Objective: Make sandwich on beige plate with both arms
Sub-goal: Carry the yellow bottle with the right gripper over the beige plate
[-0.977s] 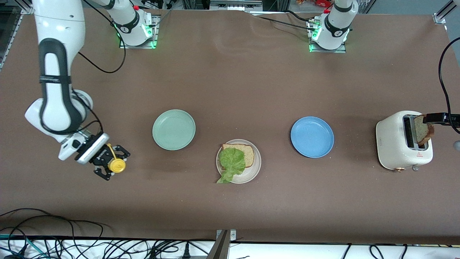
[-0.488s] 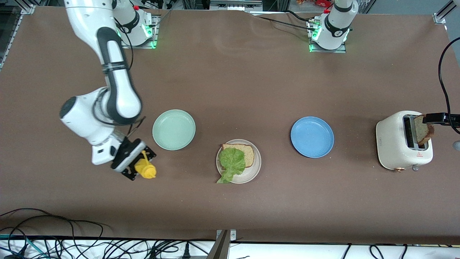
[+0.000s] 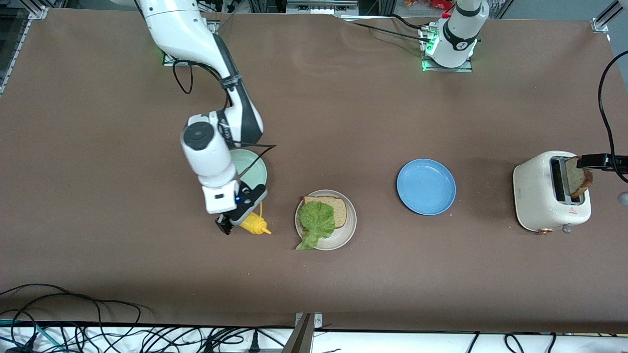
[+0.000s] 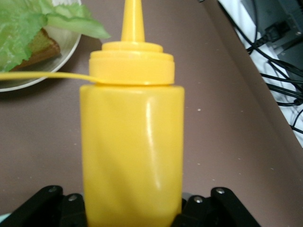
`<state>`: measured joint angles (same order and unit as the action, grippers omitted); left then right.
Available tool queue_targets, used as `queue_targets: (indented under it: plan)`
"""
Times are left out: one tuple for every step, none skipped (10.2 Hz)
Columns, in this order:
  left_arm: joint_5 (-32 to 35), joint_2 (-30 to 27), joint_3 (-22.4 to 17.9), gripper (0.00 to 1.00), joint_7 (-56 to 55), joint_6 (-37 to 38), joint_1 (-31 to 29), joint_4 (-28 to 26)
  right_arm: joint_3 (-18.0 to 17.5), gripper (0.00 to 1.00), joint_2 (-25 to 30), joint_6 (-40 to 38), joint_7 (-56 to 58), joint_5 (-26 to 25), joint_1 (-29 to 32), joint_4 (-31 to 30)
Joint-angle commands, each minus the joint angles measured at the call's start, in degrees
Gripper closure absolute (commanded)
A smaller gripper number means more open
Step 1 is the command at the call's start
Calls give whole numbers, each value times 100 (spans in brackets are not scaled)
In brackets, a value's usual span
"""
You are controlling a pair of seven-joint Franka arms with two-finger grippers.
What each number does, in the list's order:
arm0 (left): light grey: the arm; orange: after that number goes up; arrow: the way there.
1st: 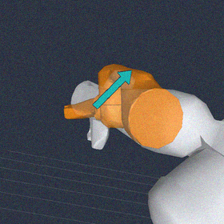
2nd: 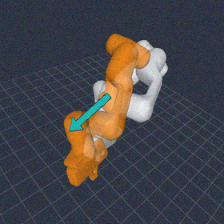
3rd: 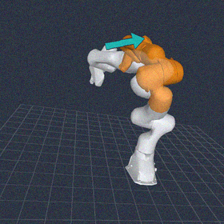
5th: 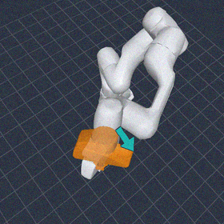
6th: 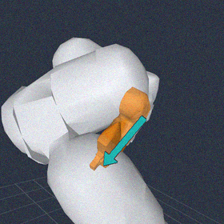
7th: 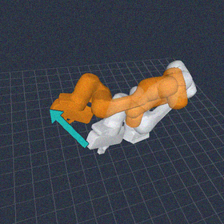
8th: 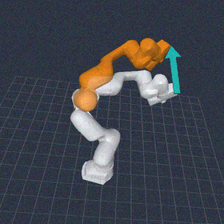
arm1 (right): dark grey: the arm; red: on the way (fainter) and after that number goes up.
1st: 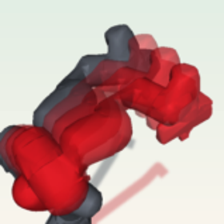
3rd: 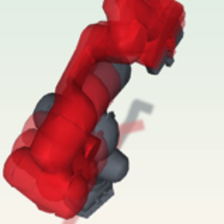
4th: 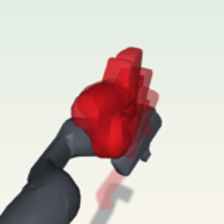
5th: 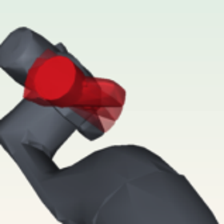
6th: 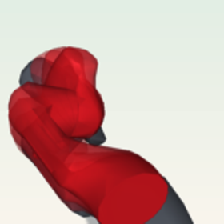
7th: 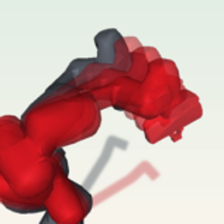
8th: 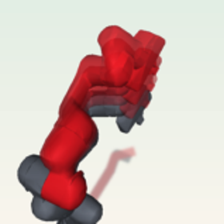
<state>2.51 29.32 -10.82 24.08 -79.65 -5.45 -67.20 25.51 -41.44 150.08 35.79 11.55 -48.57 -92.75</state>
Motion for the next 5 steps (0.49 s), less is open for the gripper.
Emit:
queue_targets:
  plan:
    - [162, -111, 36, 0, 18, 2, 9, -91, 94, 100, -424, -836, -982, -958, -283, 738]
    - [162, -111, 36, 0, 18, 2, 9, -91, 86, 100, -696, -1319, -1265, -1371, -363, 1168]
    - [162, -111, 36, 0, 18, 2, 9, -91, 85, 100, -881, -1454, -1424, -1610, -511, 1363]
    - [162, -111, 36, 0, 9, 2, 9, -91, 94, 100, -970, -1455, -1548, -1734, -609, 1383]
    - [162, -111, 45, 0, 9, 2, 9, -91, 94, 100, -1058, -1464, -1662, -1874, -697, 1383]
